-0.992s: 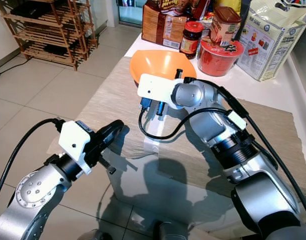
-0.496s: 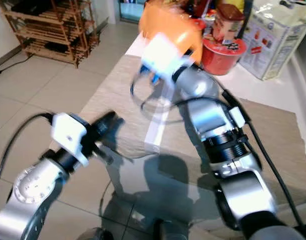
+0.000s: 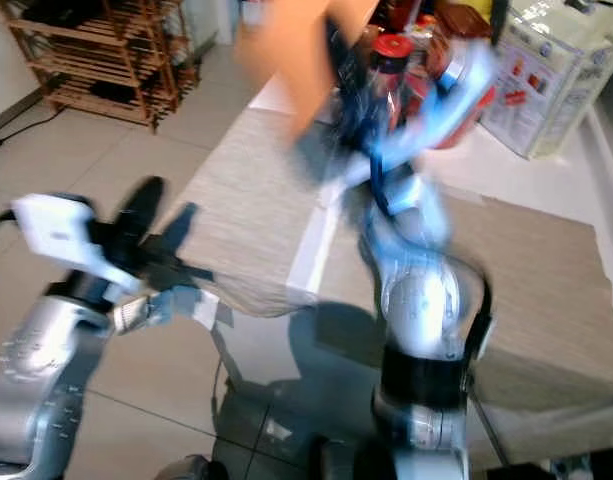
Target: Setting the table
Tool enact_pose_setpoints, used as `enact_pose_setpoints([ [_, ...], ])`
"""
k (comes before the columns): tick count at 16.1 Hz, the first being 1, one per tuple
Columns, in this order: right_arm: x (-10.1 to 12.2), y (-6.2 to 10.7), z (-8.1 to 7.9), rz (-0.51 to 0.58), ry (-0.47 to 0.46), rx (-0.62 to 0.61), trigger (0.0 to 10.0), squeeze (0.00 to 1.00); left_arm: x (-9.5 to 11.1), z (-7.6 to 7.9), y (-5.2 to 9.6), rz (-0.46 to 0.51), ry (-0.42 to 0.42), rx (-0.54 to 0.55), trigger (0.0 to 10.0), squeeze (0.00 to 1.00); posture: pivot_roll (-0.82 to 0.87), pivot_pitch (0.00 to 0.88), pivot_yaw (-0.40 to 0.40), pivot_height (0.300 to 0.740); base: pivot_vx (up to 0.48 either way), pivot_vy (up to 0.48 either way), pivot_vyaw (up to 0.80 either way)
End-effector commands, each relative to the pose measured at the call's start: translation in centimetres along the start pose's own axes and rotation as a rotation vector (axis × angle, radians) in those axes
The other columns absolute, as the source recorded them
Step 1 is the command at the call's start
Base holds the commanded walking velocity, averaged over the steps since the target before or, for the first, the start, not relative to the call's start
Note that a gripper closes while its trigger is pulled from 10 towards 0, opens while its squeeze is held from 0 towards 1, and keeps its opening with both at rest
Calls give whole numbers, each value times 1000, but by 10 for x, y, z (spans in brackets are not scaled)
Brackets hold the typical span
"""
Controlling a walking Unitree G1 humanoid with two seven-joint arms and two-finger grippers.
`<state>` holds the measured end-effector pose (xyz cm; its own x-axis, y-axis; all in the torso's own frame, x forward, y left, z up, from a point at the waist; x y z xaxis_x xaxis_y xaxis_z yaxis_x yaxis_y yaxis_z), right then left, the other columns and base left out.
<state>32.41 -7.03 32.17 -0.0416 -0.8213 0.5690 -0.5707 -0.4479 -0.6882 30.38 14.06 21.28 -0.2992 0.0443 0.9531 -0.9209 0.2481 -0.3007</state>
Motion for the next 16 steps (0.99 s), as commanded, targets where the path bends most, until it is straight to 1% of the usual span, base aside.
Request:
enact_pose_setpoints([
  [1,14,-3,-35,38,-18,169,10000,0,1,1,-1,15,30,-2,10000,0,-62,97,-3,740,0,0,0],
  [2,9,0,-36,5,-25,183,10000,0,1,-1,-1,12,32,8,10000,0,-61,96,-2,740,0,0,0],
  [3,-4,8,-42,-81,-58,234,10000,0,-5,-8,-4,-22,50,51,10000,0,-65,94,0,740,0,0,-800],
  [4,-7,10,-41,-106,-64,220,10000,0,-7,-10,-4,-36,58,62,10000,0,-66,94,-2,740,0,0,-800],
  [5,-18,14,-29,-166,-25,153,10000,0,-8,-15,-7,-51,77,81,10000,0,-65,93,-3,740,0,0,-800],
  [6,-26,15,-22,-204,21,125,10000,0,-10,-16,-8,-63,89,87,10000,0,-64,90,-4,740,0,0,-800],
  [7,-29,16,-18,-216,42,104,10000,0,-12,-16,-9,-81,99,86,10000,0,-64,89,-4,740,0,0,0],
  [8,-31,15,-16,-224,42,94,10000,0,-16,-15,-10,-105,101,90,10000,0,-63,88,-5,740,-480,0,0],
  [9,-33,15,-17,-241,37,105,10000,0,-16,-15,-10,-110,92,92,10000,0,-65,88,-5,740,-480,0,0],
  [10,-35,14,-20,-252,4,125,10000,0,-16,-16,-11,-107,88,94,10000,0,-65,86,-5,740,-480,0,-800],
  [11,-36,14,-21,-259,3,136,10000,0,-12,-15,-12,-87,68,88,10000,0,-65,86,-5,740,-472,0,-800],
  [12,-37,13,-21,-265,7,151,10000,0,-7,-14,-12,-52,40,74,10000,0,-66,86,-6,740,0,0,-800],
  [14,-38,13,-21,-268,11,162,10000,0,-6,-13,-13,-52,45,73,10000,0,-68,87,-9,740,0,0,-800],
  [15,-39,13,-20,-267,27,157,10000,0,-6,-12,-13,-49,25,71,10000,0,-68,87,-10,740,0,0,-800],
  [16,-39,13,-18,-265,47,146,10000,0,-4,-13,-12,-35,19,73,10000,0,-69,87,-11,740,0,0,0],
])
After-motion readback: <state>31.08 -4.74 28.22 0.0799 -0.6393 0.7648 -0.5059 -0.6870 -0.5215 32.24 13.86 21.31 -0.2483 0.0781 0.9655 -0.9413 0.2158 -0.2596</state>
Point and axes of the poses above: a point about 5 cm out from each wrist's last joint towards the gripper, its own y axis pointing back from the gripper into the wrist, its own x axis along the axis of the wrist's last joint, z = x × y, the point moved 6 cm from there along -y, pointing out of the wrist towards the gripper, and after that the axes turned 5 degrees about -y, right-handed, at the moved point
